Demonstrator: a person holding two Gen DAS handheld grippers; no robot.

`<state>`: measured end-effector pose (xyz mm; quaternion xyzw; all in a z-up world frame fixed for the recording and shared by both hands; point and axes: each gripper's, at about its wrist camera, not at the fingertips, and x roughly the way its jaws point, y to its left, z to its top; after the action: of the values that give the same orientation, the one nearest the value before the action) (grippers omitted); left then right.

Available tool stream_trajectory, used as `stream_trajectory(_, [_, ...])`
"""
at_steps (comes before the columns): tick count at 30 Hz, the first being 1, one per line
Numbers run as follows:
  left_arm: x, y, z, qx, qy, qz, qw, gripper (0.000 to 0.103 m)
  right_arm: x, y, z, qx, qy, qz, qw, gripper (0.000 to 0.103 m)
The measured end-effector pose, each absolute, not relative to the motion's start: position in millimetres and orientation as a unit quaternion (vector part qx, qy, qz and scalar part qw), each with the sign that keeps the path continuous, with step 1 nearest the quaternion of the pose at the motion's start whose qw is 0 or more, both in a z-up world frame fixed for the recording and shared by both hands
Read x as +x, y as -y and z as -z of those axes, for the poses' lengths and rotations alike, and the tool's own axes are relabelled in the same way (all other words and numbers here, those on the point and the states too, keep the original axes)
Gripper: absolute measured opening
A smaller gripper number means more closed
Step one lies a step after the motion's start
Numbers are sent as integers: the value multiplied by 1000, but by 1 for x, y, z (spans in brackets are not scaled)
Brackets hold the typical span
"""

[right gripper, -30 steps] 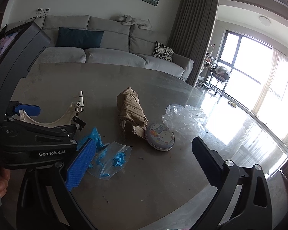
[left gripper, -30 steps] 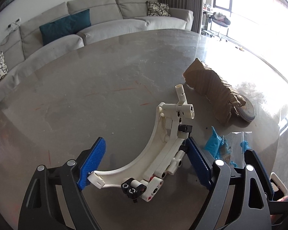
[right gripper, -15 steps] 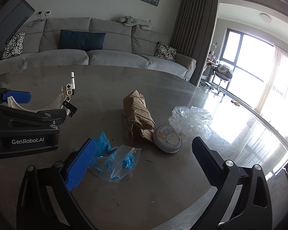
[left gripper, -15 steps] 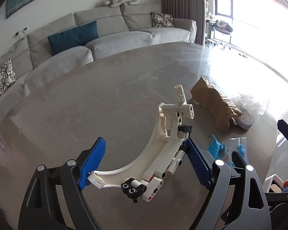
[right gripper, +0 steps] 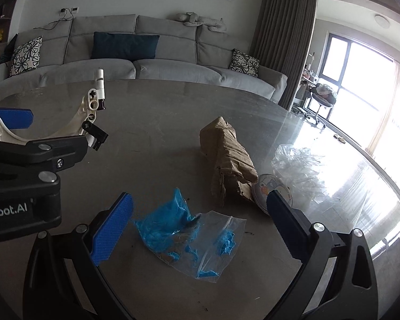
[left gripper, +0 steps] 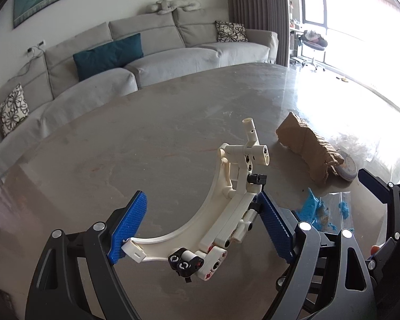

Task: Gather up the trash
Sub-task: 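Grasp the blue plastic bag with the right gripper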

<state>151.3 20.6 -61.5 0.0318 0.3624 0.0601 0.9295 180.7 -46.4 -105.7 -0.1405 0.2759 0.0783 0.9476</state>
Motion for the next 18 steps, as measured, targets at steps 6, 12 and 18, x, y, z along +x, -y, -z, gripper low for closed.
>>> stream_trajectory(6, [153, -23, 63, 24, -364, -62, 929, 84, 192, 40, 107, -139, -306, -104, 936, 100])
stream_trajectory(12, [152, -22, 65, 28, -364, -62, 929, 84, 195, 25, 112, -156, -321, -125, 926, 79])
stream_trajectory(18, [152, -26, 68, 24, -367, -63, 928, 84, 195, 20, 119, -158, -331, -132, 921, 44])
